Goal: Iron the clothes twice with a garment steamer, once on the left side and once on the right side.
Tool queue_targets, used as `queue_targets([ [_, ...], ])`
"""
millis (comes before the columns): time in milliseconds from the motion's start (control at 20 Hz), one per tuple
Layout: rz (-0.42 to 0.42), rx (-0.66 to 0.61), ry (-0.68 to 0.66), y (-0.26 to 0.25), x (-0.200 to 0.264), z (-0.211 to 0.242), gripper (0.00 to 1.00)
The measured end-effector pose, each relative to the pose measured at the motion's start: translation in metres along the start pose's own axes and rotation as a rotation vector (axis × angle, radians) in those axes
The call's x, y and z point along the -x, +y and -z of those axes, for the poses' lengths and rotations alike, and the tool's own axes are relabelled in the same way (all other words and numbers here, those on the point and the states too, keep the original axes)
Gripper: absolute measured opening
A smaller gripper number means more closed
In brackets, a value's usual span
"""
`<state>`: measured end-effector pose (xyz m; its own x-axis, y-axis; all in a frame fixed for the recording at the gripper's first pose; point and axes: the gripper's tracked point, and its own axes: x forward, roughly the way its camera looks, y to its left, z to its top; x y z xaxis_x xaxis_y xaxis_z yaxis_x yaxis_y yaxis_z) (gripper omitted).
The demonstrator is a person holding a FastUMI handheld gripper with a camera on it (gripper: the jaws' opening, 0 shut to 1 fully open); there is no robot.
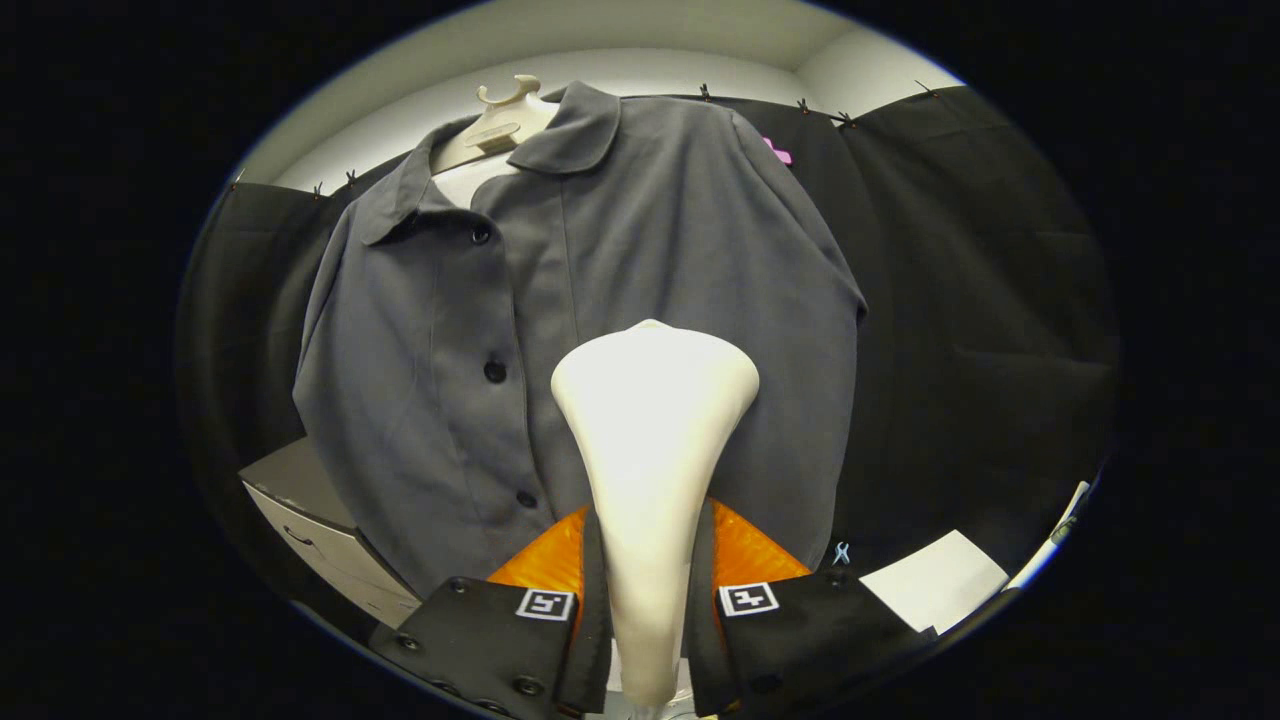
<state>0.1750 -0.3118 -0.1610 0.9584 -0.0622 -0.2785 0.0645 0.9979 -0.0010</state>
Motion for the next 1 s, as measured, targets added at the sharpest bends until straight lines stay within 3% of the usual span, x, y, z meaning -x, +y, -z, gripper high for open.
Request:
queue_targets([
  [750, -0.003, 0.0, 0.101, -0.004, 0.0, 0.126, 0.39],
  [1000, 0.002, -0.03, 0.098, -0.014, 0.002, 0.135, 0.39],
])
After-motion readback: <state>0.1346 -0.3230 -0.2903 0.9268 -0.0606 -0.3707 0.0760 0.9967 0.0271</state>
